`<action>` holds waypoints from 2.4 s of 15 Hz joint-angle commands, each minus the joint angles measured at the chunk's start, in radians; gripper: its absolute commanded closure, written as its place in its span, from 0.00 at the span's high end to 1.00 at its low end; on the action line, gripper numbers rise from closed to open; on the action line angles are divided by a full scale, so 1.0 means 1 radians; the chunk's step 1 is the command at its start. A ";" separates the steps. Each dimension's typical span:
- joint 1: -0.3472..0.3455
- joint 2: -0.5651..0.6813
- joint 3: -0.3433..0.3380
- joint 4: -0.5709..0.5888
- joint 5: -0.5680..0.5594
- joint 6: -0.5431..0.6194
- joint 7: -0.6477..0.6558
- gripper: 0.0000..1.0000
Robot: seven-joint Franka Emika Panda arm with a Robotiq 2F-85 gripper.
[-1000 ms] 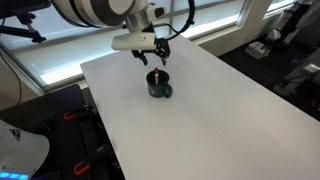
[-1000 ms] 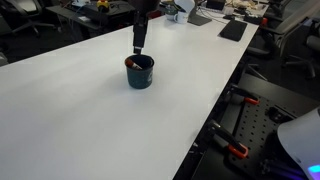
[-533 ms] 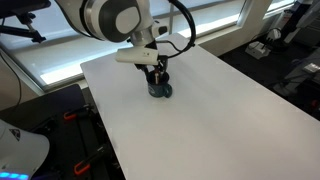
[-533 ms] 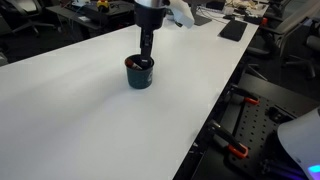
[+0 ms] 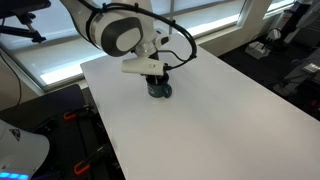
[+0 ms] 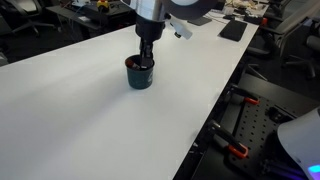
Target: Remove the marker from the cup and put it on the table
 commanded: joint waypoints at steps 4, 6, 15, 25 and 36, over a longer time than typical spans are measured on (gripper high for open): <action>-0.117 0.035 0.108 -0.006 0.026 0.058 -0.093 0.48; -0.143 0.036 0.135 -0.011 0.029 0.061 -0.113 0.28; -0.341 0.002 0.345 -0.030 0.070 0.009 -0.178 0.05; -0.186 -0.268 0.169 0.153 0.131 -0.384 0.214 0.05; 0.003 0.212 -0.209 0.533 -0.039 -0.691 0.571 0.05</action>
